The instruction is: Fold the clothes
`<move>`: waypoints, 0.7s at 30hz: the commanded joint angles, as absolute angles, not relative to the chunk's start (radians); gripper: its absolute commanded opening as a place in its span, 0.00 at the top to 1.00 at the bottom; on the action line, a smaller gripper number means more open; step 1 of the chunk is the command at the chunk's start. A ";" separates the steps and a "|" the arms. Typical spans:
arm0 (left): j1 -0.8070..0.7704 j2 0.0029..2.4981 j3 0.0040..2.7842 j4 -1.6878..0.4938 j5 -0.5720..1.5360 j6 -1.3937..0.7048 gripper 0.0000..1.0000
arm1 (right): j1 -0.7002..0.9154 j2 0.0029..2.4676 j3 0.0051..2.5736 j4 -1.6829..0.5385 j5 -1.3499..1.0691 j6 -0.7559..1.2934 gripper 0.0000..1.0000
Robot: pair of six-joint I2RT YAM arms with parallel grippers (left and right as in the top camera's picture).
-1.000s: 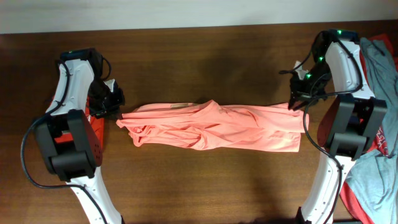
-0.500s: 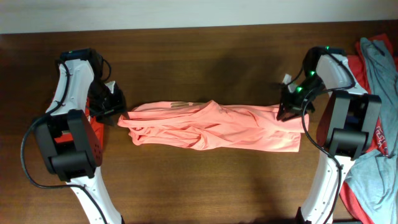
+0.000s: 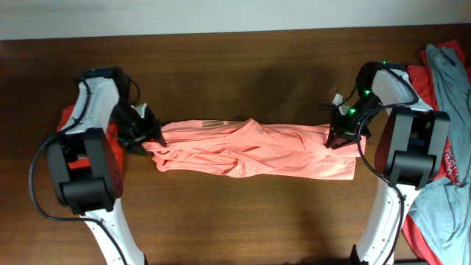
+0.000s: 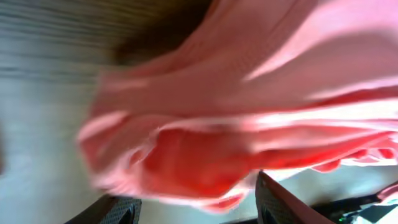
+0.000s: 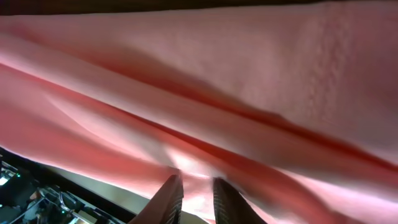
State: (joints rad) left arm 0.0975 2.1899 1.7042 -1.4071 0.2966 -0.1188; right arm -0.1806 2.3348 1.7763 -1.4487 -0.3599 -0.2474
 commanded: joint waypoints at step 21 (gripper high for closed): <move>0.047 2.160 1.612 -1.237 0.208 -0.104 0.41 | -0.177 2.319 1.771 -1.449 -0.355 -0.258 0.78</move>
